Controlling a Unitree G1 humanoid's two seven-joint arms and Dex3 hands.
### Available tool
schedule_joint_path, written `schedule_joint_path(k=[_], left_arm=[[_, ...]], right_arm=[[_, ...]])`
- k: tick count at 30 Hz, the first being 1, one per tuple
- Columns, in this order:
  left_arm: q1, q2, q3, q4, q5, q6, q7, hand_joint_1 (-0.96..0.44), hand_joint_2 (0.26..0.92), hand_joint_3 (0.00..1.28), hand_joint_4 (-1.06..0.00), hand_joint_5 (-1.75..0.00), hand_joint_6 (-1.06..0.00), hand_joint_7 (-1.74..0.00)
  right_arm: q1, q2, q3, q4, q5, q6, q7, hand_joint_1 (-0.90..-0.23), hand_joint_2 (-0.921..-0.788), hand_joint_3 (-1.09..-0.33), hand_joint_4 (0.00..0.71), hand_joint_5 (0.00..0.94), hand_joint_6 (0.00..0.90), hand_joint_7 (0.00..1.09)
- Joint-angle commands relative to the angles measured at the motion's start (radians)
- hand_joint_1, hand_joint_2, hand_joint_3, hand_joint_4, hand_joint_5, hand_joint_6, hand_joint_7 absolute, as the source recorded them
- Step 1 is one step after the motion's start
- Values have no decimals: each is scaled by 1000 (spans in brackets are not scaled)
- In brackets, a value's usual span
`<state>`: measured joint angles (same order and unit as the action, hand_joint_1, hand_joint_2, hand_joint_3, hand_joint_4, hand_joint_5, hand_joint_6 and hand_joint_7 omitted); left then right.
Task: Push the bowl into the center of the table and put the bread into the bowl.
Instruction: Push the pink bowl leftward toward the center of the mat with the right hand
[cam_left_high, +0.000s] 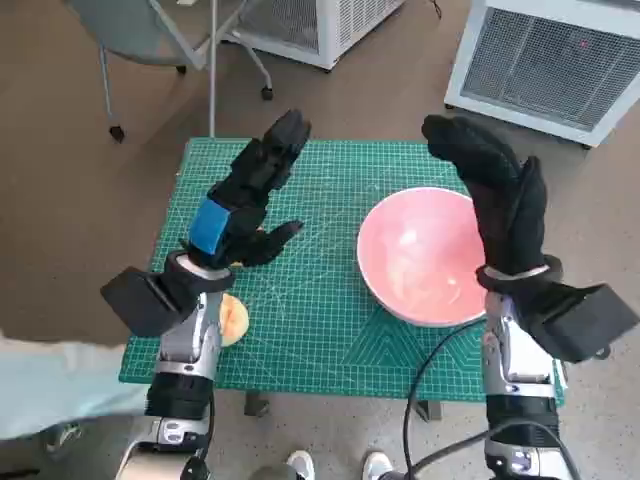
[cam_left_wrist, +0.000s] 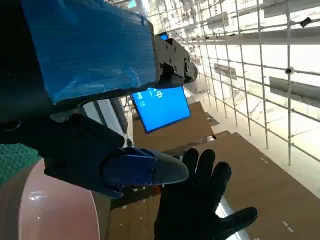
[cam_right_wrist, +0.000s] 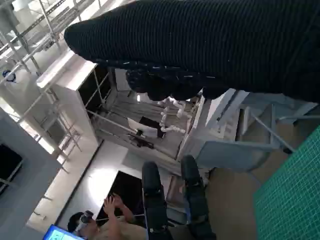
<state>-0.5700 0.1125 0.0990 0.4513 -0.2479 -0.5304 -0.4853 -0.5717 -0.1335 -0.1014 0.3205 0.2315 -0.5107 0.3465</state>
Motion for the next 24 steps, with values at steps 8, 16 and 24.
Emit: schedule_joint_path(k=[8, 16, 24], left_arm=[[2, 8, 3, -9, -8, 1, -6, -599, 921, 303, -177, -1, -279, -56], [3, 8, 2, -13, -10, 5, -8, -602, 921, 303, -177, -1, -278, -56], [7, 7, -1, -19, -8, 7, -7, -599, 921, 303, -176, 0, -277, -56]], right_arm=[[31, 6, 0, -8, 1, 17, -4, -694, -921, -730, 156, 1, -1, 497], [39, 7, -1, -19, 2, 20, -6, -694, -921, -731, 156, 1, -1, 498], [54, 2, -6, -33, 4, 17, -4, -695, -921, -730, 157, 1, -1, 500]])
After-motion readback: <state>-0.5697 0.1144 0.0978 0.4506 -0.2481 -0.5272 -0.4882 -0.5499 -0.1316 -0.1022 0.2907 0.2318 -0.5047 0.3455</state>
